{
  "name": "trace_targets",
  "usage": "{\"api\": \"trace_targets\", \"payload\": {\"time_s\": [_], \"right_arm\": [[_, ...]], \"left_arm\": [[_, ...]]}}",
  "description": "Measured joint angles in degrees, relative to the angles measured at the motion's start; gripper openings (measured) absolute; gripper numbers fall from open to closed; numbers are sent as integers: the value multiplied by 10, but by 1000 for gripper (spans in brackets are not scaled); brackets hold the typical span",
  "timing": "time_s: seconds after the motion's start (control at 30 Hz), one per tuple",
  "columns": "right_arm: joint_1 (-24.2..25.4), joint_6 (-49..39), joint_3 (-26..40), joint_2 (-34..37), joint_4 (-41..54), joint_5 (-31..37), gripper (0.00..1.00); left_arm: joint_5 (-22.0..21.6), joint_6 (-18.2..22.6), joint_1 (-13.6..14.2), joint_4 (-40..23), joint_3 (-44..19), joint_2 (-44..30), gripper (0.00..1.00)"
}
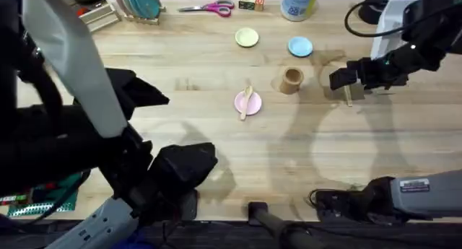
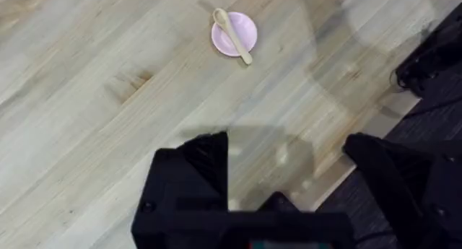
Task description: Pick up a utensil and set it on the pink plate, then put the other utensil in the container.
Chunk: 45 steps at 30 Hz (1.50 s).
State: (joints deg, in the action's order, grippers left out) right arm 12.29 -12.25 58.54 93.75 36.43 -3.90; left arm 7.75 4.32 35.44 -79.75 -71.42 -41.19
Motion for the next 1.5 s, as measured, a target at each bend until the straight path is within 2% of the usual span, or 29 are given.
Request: {"api": "trace_targets", "payload": {"time_s": [0.6, 0.73, 0.93, 1.03, 1.27, 1.4, 1.5], "right_arm": [[0, 0, 0, 13, -8, 0, 972], [1, 0, 0, 13, -9, 3, 882], [3, 0, 0, 15, -13, 13, 632], [3, 0, 0, 15, -13, 13, 563], [3, 0, 0, 15, -13, 13, 524], [3, 1, 0, 15, -13, 9, 583], [3, 4, 0, 15, -14, 9, 589]], "left_arm": [[0, 0, 0, 0, 0, 0, 994], [0, 0, 0, 0, 0, 0, 993], [-1, 0, 0, 0, 0, 0, 994], [-1, 0, 0, 0, 0, 0, 994], [-1, 0, 0, 0, 0, 0, 994], [-1, 0, 0, 0, 0, 0, 994], [-1, 0, 0, 0, 0, 0, 994]]}}
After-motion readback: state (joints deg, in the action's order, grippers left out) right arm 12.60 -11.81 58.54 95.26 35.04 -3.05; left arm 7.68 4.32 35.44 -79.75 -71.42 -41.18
